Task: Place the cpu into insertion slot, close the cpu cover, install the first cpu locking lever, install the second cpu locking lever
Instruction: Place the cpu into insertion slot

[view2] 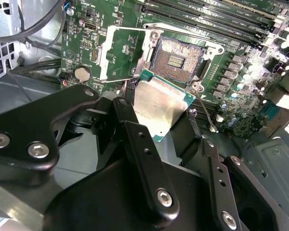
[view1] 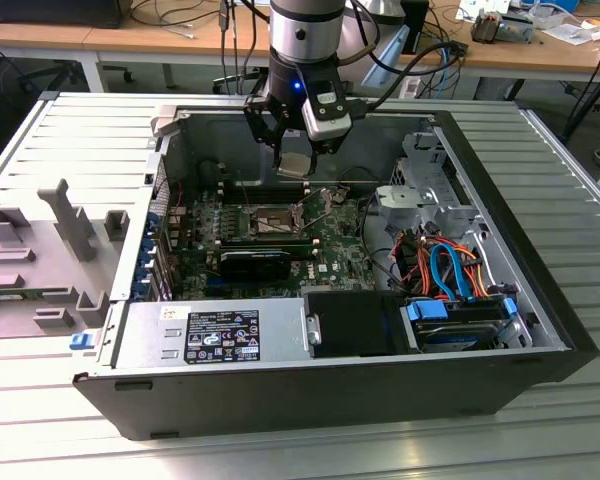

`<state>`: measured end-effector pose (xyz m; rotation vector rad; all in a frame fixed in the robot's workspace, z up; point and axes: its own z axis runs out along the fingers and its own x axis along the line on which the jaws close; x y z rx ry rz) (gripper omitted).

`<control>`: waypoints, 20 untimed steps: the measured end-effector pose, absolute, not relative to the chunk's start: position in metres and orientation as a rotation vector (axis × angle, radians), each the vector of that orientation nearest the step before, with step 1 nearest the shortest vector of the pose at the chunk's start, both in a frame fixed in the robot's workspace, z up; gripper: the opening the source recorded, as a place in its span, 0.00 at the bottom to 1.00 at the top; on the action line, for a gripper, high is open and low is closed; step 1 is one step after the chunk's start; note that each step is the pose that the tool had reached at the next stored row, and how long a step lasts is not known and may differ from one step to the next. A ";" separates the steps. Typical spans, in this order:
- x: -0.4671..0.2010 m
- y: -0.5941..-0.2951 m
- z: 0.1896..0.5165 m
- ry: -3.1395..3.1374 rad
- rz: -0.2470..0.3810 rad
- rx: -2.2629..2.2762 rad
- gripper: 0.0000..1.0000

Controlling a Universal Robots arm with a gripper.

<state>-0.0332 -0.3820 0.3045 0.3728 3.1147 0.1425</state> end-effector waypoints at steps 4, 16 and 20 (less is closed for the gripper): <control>-0.033 -0.382 0.305 3.114 0.142 0.380 0.54; -0.033 -0.382 0.304 3.112 0.142 0.393 0.54; -0.033 -0.383 0.304 3.111 0.142 0.399 0.54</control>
